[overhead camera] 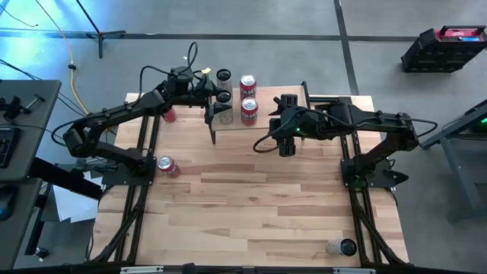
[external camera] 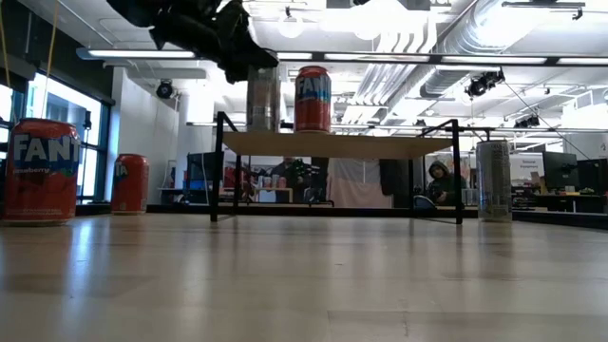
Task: Place canned beverage on shelf
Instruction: Put the white yellow soda can on the shelf aligned with the other white yellow soda can
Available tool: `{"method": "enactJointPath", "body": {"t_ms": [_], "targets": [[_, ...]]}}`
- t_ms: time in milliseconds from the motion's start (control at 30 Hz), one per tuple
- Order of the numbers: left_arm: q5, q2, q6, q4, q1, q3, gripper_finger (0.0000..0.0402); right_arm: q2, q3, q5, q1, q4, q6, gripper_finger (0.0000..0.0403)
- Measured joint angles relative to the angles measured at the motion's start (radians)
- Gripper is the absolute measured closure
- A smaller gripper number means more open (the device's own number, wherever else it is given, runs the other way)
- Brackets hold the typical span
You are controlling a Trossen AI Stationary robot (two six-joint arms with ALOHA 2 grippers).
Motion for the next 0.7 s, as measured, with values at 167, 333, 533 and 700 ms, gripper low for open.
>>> {"method": "enactJointPath", "body": {"t_ms": [167, 333, 533, 700], "targets": [[-0.039, -0.002, 0.012, -0.003, 0.0, 0.0, 0.0153, 0.0, 0.0, 0.0, 0.0, 0.0, 0.001, 0.0147], [-0.04, -0.002, 0.005, -0.001, 0.0, 0.0, 0.0152, 0.0, 0.0, 0.0, 0.0, 0.0, 0.001, 0.0147], [-0.04, -0.002, -0.021, 0.009, -0.002, 0.0, 0.0151, 0.0, 0.0, 0.0, 0.0, 0.0, 0.001, 0.0147], [-0.04, -0.002, -0.022, 0.014, -0.002, 0.0, 0.0151, 0.0, 0.0, -0.001, 0.0, 0.0, 0.003, 0.0147]]}}
